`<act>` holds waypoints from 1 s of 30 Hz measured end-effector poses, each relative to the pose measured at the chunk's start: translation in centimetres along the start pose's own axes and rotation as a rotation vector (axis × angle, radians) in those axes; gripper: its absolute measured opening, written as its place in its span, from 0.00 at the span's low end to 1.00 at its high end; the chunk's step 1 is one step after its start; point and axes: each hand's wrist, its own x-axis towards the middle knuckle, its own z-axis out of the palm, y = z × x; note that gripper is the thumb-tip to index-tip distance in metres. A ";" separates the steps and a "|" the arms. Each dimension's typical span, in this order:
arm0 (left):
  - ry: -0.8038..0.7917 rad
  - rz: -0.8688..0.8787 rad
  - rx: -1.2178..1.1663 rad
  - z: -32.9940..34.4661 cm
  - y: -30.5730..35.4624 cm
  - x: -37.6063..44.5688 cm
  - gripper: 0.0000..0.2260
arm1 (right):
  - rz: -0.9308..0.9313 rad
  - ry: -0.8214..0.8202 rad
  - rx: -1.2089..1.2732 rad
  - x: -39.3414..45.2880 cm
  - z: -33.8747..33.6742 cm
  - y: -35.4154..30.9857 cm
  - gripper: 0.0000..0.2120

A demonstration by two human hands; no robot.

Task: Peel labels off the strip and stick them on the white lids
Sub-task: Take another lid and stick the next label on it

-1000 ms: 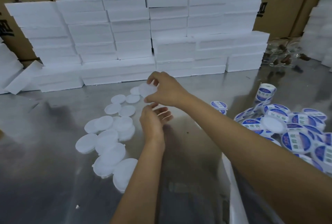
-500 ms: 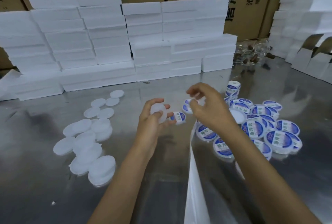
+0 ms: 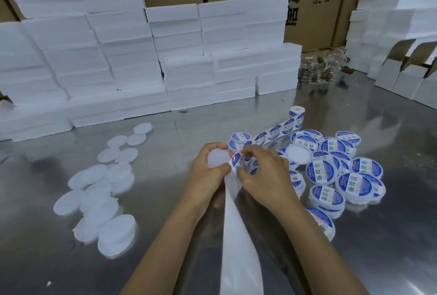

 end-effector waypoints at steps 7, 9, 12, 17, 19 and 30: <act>-0.086 -0.073 -0.168 -1.0 0.4 0.1 0.18 | 0.013 0.065 0.048 -0.3 0.0 -0.2 0.15; -0.106 -0.084 -0.210 -1.0 0.5 0.1 0.18 | 0.019 0.054 0.080 -0.4 -0.1 -0.5 0.11; -0.125 -0.096 -0.238 -0.9 0.6 0.1 0.16 | 0.026 0.027 0.161 -0.6 -0.3 -0.8 0.07; -0.050 -0.104 -0.197 -0.4 0.8 0.0 0.08 | 0.079 0.033 0.250 -0.8 -0.4 -1.0 0.08; -0.027 -0.120 -0.187 -0.4 0.7 0.0 0.08 | 0.110 0.049 0.266 -0.9 -0.4 -1.1 0.09; 0.011 -0.136 -0.146 -0.4 0.5 0.0 0.07 | 0.080 -0.071 0.226 -1.8 -0.4 -1.9 0.11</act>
